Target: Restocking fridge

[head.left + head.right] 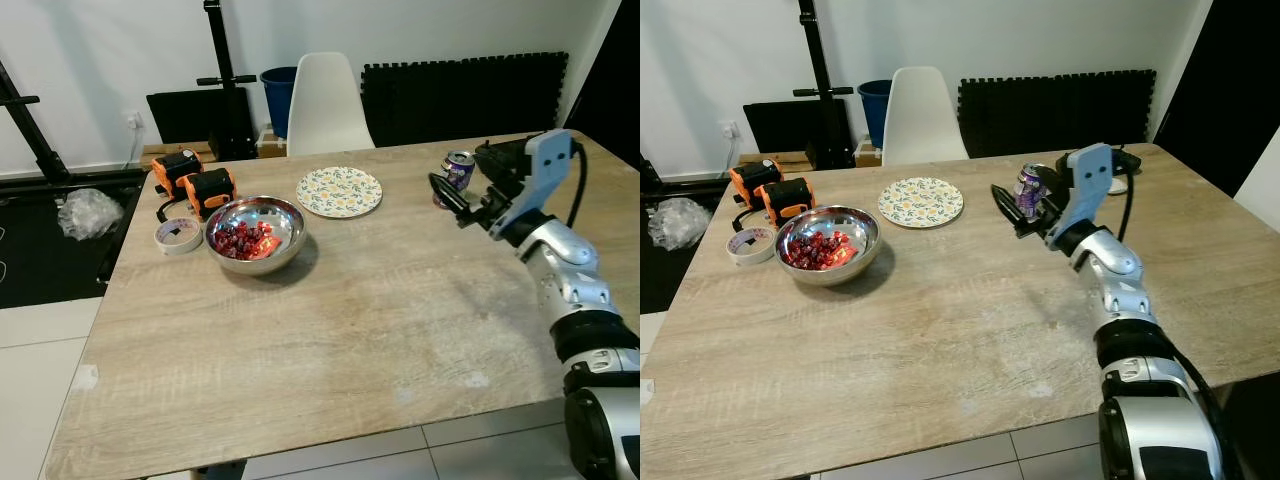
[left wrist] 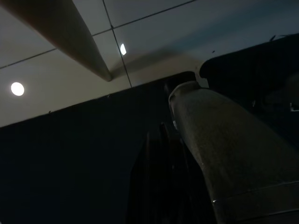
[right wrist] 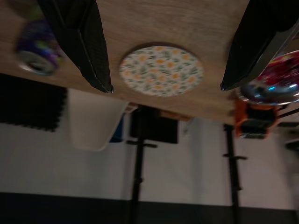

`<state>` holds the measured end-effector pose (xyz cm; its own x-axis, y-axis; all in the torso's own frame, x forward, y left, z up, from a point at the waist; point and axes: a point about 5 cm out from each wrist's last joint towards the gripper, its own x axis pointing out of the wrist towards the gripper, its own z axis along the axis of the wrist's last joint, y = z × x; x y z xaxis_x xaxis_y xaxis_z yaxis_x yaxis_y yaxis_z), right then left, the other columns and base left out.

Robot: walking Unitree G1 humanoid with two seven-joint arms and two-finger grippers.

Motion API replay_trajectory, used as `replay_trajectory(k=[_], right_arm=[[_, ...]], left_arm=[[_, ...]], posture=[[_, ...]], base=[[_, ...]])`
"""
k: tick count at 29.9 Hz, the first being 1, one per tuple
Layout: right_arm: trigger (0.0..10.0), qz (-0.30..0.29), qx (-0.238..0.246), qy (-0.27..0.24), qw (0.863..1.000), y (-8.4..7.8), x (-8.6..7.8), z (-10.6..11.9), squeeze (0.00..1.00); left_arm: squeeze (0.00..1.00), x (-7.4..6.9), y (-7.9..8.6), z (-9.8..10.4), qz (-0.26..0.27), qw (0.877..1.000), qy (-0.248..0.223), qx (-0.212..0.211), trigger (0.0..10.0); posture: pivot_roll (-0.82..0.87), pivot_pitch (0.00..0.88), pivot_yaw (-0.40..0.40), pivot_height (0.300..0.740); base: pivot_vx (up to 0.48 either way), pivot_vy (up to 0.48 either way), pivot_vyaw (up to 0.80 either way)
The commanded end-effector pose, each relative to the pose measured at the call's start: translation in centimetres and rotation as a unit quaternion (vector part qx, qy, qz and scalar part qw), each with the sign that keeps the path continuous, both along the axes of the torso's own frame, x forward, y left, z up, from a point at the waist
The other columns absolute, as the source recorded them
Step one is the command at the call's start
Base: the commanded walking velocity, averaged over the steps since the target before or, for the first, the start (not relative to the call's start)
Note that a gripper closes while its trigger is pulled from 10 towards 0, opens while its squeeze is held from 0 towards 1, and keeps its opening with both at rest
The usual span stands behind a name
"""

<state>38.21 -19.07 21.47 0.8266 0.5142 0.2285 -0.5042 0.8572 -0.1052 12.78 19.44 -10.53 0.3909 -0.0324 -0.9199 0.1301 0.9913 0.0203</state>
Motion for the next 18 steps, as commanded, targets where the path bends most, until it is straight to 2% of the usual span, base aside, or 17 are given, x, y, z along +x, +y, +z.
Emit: replay_trajectory(k=[1,13,18], right_arm=[[10.0,0.022,-0.003,0.007,1.000,0.73,-0.05,-0.39,0.00],[10.0,0.050,-0.011,0.012,0.999,0.38,-0.42,-0.70,0.00],[10.0,0.094,-0.011,-0.003,0.996,0.40,-0.87,0.00,0.00]], left_arm=[[0.00,-1.38,-0.32,-0.48,0.002,1.000,0.024,-0.002,10.0],[0.00,-1.05,-0.45,-0.41,0.000,1.000,0.020,0.000,10.0],[0.00,-0.96,-0.43,-0.39,-0.002,1.000,0.020,0.003,10.0]], posture=[[-0.06,0.000,-0.016,0.740],[-0.07,0.000,-0.016,0.740],[-0.07,0.000,-0.018,0.740]], base=[[0.000,0.000,0.76],[0.000,0.000,0.76],[0.000,0.000,0.76]])
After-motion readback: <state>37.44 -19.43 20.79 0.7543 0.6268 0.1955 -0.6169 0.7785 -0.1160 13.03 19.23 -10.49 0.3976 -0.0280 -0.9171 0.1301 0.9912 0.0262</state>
